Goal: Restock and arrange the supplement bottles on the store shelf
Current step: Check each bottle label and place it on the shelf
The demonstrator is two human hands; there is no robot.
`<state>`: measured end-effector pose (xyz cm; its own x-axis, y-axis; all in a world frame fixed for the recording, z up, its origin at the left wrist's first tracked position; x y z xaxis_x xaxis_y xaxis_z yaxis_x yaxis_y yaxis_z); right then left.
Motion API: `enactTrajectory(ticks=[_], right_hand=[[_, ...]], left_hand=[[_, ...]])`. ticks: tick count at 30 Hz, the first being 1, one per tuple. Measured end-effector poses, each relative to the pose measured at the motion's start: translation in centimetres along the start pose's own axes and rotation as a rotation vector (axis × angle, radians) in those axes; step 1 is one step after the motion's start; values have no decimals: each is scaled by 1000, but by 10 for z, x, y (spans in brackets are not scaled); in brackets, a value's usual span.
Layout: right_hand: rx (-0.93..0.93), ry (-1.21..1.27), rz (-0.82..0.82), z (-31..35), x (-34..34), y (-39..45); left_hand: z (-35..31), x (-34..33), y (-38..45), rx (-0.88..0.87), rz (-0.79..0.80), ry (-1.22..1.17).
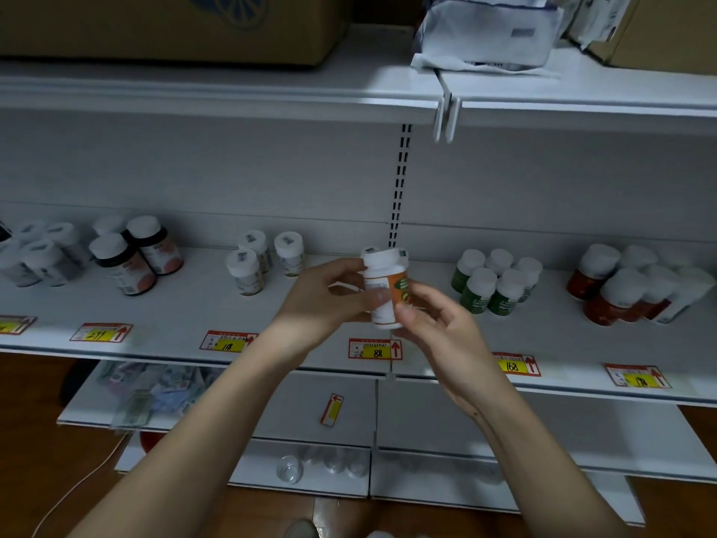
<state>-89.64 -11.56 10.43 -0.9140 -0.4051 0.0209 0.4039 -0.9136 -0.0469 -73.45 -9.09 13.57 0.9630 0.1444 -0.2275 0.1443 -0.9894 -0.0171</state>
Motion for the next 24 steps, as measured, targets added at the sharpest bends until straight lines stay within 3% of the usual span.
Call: enactTrajectory(ticks=[5,18,24], right_hand=[[-69,146,24,-5,-2,-2],[71,-217,-114,-2,-7,2],[8,-24,-11,2,-9,2]], left_hand=[[7,7,-2,23,-97,-118],[1,0,-3,-4,-38,98],[4,1,-2,45,-60,-100]])
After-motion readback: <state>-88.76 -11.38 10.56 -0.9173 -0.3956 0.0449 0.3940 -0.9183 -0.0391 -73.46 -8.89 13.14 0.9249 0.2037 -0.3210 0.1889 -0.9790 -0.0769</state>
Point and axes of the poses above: each hand's wrist, its own y-axis towards the middle knuckle, its own x-axis out of the back of the hand, z = x × y, the point moved 3 cm from there along y, towards the middle knuckle, and after that the axes turned 15 degrees about -y, right-handed, at the moved point
